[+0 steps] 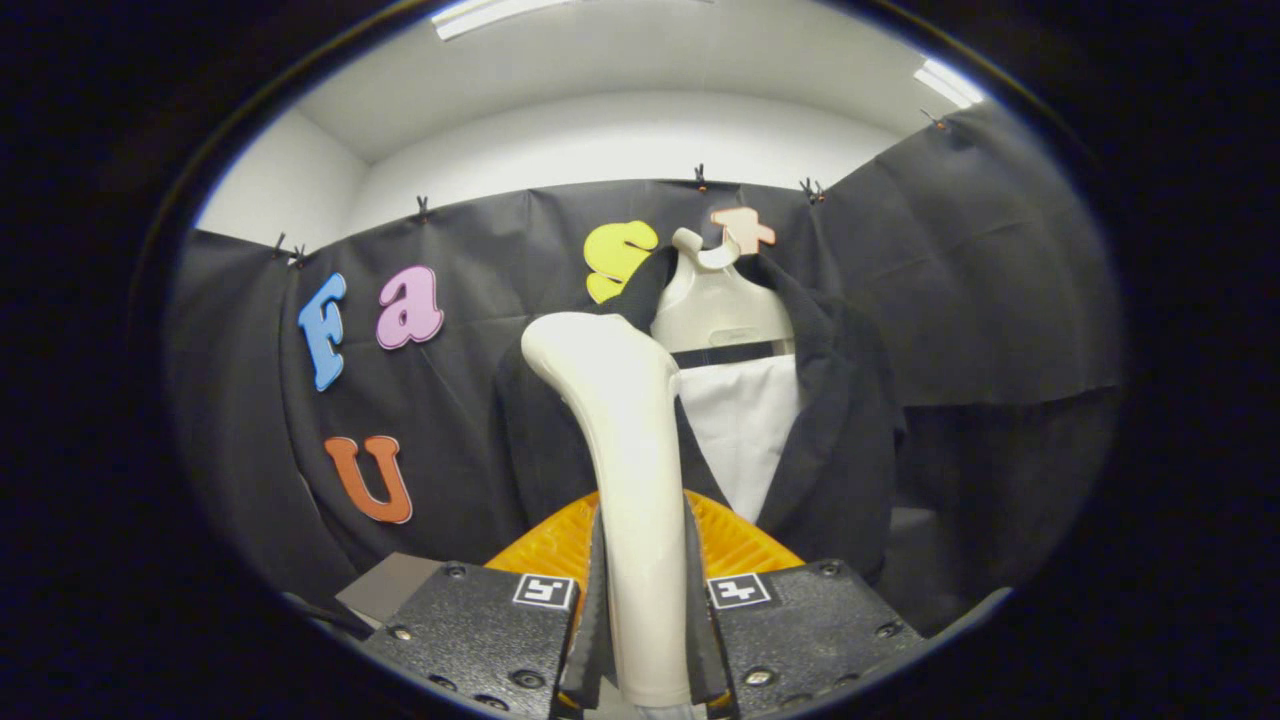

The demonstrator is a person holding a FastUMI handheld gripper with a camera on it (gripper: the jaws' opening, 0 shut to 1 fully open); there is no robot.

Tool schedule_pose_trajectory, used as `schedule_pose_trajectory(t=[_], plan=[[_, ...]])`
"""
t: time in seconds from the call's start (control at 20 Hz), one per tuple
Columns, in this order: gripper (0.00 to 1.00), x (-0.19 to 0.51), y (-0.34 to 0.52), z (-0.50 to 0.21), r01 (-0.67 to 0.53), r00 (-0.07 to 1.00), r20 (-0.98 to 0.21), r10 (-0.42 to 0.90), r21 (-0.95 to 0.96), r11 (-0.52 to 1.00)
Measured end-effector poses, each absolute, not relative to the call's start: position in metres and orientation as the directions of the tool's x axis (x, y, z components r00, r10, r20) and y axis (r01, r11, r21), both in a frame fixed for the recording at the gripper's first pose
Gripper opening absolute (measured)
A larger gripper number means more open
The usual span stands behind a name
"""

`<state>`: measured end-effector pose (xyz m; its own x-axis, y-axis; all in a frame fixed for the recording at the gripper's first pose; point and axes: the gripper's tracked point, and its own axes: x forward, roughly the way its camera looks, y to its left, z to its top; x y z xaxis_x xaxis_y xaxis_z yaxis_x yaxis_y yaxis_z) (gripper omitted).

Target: Iron the clothes twice with a garment steamer, once on the left side and once on the right side.

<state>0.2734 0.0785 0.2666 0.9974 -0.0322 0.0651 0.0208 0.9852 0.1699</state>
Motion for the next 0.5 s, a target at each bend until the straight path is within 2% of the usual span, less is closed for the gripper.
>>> schedule_pose_trajectory(t=[0.5], plan=[[0.35,0.279,0.067,0.216,0.052,0.999,-0.008,-0.051,0.141,0.989]])
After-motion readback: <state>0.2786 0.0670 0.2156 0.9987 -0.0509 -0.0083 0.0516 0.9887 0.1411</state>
